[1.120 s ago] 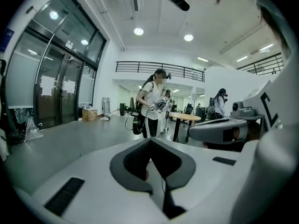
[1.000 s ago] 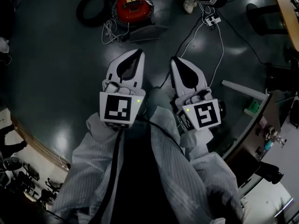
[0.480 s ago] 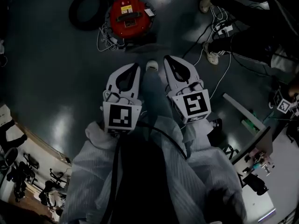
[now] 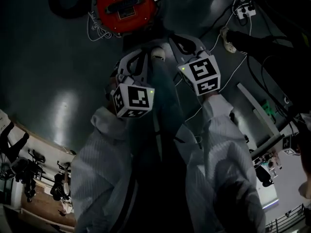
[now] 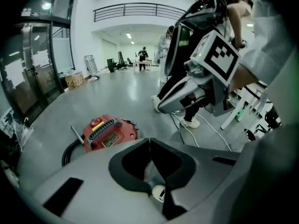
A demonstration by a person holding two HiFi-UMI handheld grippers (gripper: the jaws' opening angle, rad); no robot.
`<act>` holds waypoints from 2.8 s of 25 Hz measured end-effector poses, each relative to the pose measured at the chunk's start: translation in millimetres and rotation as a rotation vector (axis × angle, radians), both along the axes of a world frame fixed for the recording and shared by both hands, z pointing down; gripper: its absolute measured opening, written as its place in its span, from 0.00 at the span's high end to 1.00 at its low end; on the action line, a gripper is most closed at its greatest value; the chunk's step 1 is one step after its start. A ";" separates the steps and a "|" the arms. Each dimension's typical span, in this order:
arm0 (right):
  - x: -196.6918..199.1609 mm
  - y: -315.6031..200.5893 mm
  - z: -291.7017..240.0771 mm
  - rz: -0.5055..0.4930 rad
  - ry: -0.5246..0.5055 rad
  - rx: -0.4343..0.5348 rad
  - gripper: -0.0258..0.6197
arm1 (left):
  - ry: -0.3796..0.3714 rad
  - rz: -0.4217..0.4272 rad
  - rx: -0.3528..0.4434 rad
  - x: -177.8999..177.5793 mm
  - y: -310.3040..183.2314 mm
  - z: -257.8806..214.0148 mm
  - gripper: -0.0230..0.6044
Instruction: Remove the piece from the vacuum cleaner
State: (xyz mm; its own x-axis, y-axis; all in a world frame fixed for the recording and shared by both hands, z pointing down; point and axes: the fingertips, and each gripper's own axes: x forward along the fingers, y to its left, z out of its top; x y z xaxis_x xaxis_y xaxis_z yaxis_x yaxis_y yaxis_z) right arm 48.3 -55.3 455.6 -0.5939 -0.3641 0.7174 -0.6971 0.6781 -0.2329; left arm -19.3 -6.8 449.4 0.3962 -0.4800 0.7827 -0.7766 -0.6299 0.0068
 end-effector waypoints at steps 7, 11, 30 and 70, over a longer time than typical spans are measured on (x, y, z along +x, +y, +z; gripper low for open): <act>-10.9 -1.0 102.0 -0.007 -0.022 -0.246 0.93 | -0.061 0.084 -0.089 1.9 0.1 101.9 0.95; -24.1 10.8 121.4 -0.139 -0.027 -0.293 0.88 | -0.075 0.140 -0.089 2.1 -12.5 128.6 0.84; -25.6 67.7 181.2 -0.782 0.346 -0.065 0.78 | -0.095 0.087 -0.024 -26.9 -81.2 128.7 0.82; 12.1 115.6 16.1 -0.407 0.075 -0.219 0.91 | 0.078 -0.198 0.038 -15.7 -60.3 -26.9 0.92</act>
